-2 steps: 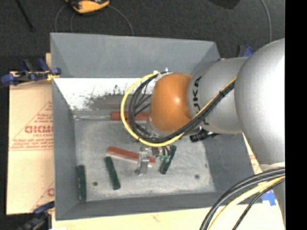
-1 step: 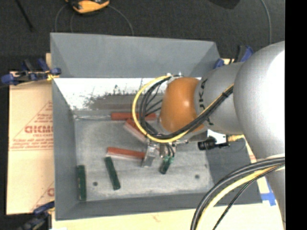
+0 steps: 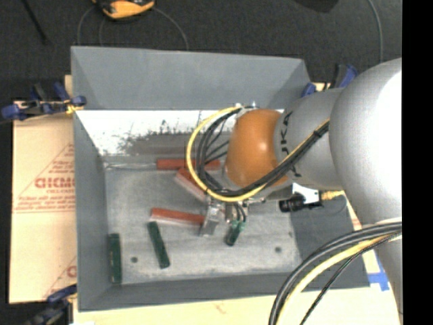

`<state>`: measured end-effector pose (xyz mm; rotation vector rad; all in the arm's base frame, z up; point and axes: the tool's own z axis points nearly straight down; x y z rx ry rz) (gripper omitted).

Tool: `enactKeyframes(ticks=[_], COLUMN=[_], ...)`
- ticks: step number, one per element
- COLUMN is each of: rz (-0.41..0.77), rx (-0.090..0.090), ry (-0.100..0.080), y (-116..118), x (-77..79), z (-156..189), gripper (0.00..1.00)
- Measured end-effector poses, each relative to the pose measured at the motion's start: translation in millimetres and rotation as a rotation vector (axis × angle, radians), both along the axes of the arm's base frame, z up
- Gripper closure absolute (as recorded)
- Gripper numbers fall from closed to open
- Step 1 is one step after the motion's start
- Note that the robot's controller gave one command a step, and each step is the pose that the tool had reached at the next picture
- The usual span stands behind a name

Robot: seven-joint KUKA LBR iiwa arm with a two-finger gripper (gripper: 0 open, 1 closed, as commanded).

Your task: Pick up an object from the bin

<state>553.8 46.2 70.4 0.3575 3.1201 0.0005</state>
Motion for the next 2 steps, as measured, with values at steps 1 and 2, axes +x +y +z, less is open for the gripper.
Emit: enactKeyframes(ticks=[1,2], rz=[-0.05,-0.039], rx=[-0.001,-0.001], ry=[0.005,-0.001], y=[10,-40], x=[14.5,-21.1], z=[35,117], gripper=[1.0,1.0])
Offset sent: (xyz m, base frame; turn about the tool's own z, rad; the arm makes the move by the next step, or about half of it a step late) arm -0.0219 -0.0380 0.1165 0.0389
